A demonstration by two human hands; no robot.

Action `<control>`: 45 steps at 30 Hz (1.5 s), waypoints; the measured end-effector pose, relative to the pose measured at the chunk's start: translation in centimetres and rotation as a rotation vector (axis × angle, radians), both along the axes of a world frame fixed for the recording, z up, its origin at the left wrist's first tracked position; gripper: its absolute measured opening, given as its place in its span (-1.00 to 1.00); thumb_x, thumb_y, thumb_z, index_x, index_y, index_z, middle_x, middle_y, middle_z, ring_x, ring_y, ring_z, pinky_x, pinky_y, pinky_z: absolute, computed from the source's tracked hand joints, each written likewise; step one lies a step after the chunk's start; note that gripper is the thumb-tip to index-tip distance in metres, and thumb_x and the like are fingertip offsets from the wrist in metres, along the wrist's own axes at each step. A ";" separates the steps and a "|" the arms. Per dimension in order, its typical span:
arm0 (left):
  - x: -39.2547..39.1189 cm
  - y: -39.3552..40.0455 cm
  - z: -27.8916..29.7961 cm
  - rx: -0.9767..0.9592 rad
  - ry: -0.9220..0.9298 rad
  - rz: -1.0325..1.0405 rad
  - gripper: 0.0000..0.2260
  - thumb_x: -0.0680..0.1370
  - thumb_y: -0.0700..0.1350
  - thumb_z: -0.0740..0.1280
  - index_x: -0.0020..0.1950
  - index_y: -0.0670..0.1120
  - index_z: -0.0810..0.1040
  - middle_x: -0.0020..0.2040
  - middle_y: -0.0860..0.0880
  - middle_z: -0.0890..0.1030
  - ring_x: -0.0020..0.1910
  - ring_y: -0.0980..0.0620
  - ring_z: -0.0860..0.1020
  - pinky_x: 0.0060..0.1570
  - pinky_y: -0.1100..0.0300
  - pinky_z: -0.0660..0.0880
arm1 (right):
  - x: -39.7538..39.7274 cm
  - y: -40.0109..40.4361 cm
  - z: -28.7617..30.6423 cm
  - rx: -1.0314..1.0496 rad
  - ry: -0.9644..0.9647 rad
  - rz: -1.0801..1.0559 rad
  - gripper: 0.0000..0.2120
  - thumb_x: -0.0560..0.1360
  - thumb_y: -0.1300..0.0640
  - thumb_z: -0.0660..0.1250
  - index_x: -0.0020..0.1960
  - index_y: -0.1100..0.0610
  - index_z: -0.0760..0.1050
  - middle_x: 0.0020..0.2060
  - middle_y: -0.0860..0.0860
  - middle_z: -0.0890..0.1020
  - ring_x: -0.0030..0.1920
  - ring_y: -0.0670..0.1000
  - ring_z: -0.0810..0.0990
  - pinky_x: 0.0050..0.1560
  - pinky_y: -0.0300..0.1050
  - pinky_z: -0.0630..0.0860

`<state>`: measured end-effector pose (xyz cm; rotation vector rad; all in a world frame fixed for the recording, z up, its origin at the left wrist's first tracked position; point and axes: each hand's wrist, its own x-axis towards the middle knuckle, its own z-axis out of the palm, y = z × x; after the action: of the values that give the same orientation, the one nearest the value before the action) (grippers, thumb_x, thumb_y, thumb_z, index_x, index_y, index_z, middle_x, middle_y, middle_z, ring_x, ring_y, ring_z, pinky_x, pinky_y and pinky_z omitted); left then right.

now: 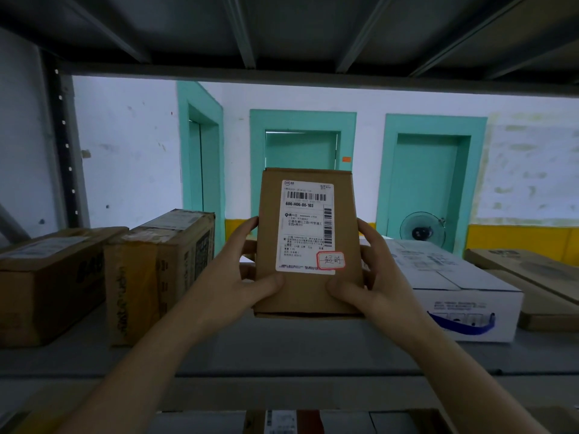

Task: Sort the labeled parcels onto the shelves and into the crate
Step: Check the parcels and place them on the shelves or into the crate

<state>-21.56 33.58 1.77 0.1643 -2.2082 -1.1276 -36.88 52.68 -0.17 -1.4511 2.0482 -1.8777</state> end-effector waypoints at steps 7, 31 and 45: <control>1.8 0.5 -0.2 0.005 0.042 -0.028 -0.26 0.49 -0.01 0.46 0.50 0.39 0.12 0.21 0.34 0.50 0.10 0.39 0.55 -0.14 0.40 0.56 | 1.6 1.1 -0.2 -0.038 0.006 0.055 -0.15 0.45 0.18 0.52 0.49 -0.34 0.12 0.22 -0.21 0.59 0.19 -0.15 0.63 -0.01 -0.16 0.65; 2.6 1.3 0.4 -0.068 0.038 -0.064 -0.22 0.35 0.20 0.42 0.46 0.48 0.09 0.17 0.50 0.46 0.17 0.38 0.51 0.16 0.17 0.55 | 3.2 2.6 0.4 -0.043 0.015 0.003 -0.12 0.42 0.15 0.54 0.44 -0.44 0.11 0.25 -0.21 0.57 0.20 -0.15 0.61 0.03 -0.08 0.67; -2.1 8.1 -0.6 -0.008 0.042 -0.395 -0.13 0.26 0.26 0.46 0.50 0.39 0.14 0.30 0.27 0.52 0.19 0.14 0.60 0.21 -0.07 0.55 | 6.8 13.3 -0.2 -0.079 -0.057 -0.259 -0.13 0.42 0.23 0.52 0.44 -0.40 0.17 0.27 -0.09 0.55 0.16 -0.04 0.67 -0.01 0.02 0.68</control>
<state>-23.63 41.69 1.15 -0.3099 -2.2657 -1.3129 -30.12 65.94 -0.40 -1.1784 2.2536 -2.0860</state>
